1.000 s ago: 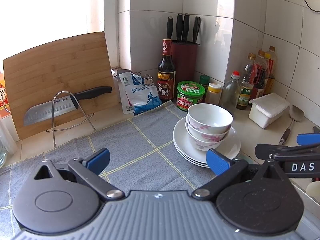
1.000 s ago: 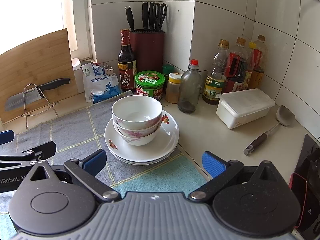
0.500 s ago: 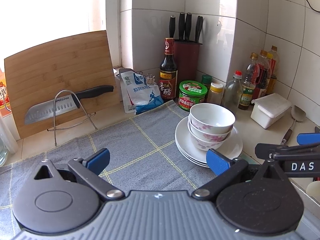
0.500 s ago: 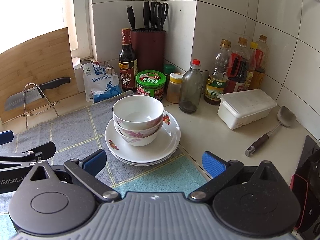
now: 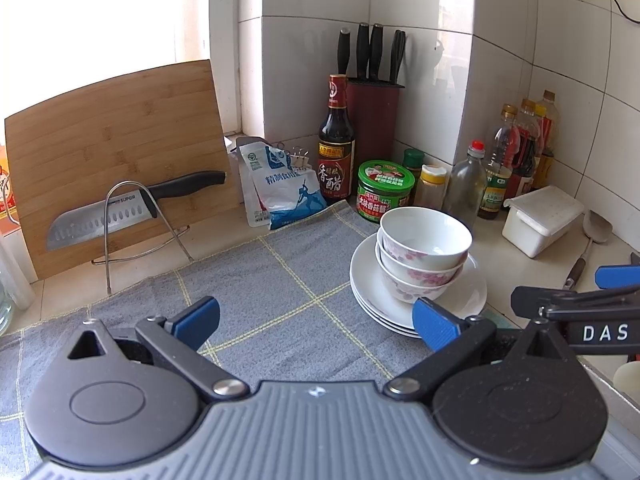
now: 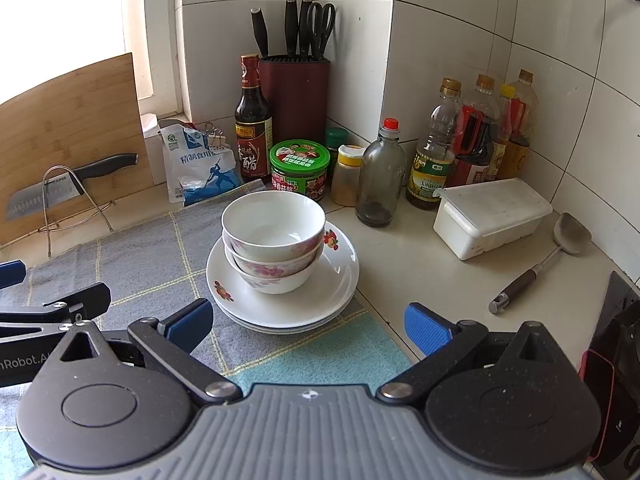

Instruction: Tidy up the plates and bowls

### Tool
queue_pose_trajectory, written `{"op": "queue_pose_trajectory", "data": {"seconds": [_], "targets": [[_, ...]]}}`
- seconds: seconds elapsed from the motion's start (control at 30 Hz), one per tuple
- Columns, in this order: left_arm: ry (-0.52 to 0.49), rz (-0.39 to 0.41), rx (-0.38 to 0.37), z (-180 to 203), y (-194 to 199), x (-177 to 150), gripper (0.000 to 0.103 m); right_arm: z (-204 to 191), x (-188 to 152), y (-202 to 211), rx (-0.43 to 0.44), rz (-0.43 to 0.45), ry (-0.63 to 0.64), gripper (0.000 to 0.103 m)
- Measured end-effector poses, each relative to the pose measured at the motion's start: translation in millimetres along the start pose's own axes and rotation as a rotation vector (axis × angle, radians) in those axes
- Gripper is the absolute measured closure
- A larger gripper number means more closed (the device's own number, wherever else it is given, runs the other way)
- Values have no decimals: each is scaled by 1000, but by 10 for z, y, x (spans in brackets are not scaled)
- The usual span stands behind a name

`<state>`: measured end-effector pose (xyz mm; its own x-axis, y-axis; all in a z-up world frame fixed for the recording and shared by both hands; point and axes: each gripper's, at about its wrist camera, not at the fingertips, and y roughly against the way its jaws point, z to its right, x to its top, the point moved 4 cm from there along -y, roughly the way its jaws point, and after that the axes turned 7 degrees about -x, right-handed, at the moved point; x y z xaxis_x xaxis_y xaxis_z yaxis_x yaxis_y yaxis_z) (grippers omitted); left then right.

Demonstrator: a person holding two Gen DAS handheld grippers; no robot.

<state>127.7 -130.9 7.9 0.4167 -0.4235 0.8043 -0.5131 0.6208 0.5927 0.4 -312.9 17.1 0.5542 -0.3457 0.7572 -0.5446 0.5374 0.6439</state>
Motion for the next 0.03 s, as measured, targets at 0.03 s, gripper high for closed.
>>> {"op": "queue_pose_trajectory", "data": {"seconds": [0.03], "targets": [[0,-2,-1,-1,-6,8,1,-1,7,-10,-2,0,1,0]]}}
